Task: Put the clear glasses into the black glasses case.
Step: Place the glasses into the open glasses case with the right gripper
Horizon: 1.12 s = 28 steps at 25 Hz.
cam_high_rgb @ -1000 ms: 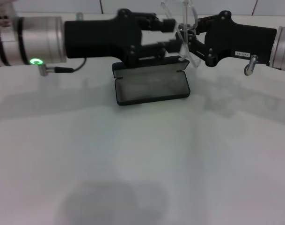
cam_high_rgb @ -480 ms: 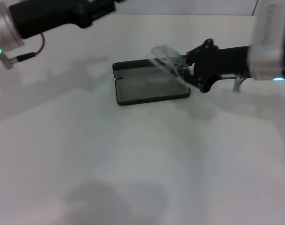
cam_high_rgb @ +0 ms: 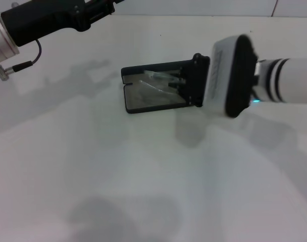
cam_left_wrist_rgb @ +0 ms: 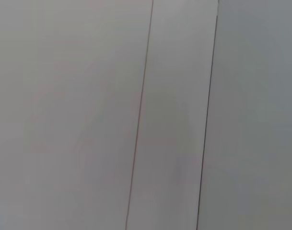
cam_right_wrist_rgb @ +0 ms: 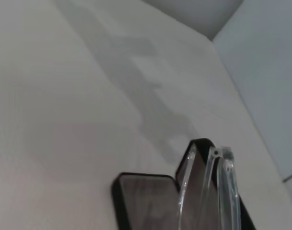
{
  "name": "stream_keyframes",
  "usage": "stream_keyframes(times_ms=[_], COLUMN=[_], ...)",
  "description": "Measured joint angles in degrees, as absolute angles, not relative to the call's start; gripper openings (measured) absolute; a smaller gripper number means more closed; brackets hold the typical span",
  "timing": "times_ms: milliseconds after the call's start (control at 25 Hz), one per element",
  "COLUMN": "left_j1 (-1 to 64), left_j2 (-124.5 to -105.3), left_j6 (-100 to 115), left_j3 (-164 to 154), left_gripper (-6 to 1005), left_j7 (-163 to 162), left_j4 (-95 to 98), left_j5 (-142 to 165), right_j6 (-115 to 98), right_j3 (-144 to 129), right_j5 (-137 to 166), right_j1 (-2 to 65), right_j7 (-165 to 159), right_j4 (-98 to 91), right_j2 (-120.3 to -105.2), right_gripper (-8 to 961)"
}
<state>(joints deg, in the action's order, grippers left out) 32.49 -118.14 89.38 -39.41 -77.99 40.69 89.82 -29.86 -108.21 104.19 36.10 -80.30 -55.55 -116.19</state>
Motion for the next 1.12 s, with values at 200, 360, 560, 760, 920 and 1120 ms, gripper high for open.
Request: stream_keyframes(times_ms=[200,360,560,760,920,1120], left_j1=[33.0,33.1,33.1,32.8,32.6,32.8], left_j2=[-118.07,-118.06,-118.09,-118.14,-118.25,-118.28], left_j6=[88.1,88.0,88.0,88.0,88.0,88.0], left_j3=[-39.8,-39.8,-39.8,-39.9,-39.9,-39.9], left_gripper=[495,496,496,497,497,498], left_j7=[-79.0,-79.2,-79.3,-79.3,-79.3,-79.8], left_j4=[40.7,40.7,40.7,40.6,40.6,40.6], left_j5=[90.3,90.6,90.6,90.7,90.7,90.9], right_j6=[-17.2,-11.1,-9.0,-6.4,-4.4,-3.4], right_j3=[-117.4,-122.1,-124.7,-125.8,-126.5,-127.1], right_j5=[104.2,104.3,104.7,104.8,104.9,104.4], right_j1=[36.0,35.8,35.4,34.8,34.3,33.9], right_j7=[-80.3,-80.1,-79.7,-79.7,-79.7,-78.8], right_j4=[-55.1,-55.0,-54.9,-54.9,-54.9,-55.3], right_j2=[-116.18,-116.18,-116.19,-116.19,-116.18,-116.19], right_gripper=[230,233,237,240,243,246])
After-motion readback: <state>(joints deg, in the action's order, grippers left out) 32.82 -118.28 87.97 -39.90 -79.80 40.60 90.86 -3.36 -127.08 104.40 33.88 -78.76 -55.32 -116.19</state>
